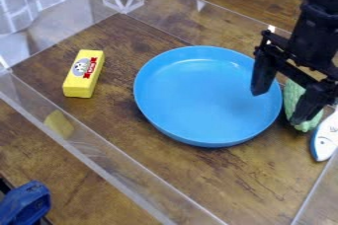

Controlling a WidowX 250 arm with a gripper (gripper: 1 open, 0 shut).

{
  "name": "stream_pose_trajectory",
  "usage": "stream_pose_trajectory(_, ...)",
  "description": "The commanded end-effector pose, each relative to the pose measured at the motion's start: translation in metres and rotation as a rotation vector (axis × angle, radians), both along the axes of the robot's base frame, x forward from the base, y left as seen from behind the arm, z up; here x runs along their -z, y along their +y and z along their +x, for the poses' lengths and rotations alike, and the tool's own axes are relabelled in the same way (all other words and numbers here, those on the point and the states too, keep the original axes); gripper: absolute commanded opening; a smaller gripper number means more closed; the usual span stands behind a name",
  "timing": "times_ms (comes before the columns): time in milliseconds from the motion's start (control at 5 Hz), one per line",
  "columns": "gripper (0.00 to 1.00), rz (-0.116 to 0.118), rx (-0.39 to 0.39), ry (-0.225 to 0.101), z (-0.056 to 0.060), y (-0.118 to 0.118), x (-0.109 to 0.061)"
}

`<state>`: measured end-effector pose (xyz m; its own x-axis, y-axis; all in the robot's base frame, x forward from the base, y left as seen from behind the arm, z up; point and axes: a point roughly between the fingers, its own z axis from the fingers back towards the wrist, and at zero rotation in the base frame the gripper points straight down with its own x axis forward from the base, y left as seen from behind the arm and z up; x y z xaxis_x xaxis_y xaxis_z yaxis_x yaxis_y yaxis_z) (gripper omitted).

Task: Put the white object in the blue tray

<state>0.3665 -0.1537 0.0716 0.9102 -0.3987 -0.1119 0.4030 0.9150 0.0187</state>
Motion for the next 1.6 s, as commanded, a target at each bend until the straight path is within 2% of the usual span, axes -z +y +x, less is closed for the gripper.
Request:
stream_pose_trajectory(0, 1.0, -0.028, 0.021, -0.056, 0.004, -0.013, -0.013)
stream_pose_trajectory(800, 1.0, -0.005, 0.023, -0.03, 0.012, -0.019, 0.014)
stream_pose_trajectory(1000, 0.0, -0.001, 0.026, -0.028, 0.013, -0.02, 0.018)
stream_pose_trajectory(1200, 0.0, 0.002, 0.038, -0.028, 0.013, -0.021, 0.019)
stream_pose_trajectory(1400, 0.0, 0.014, 0.038, -0.04, 0.011, -0.016, 0.003)
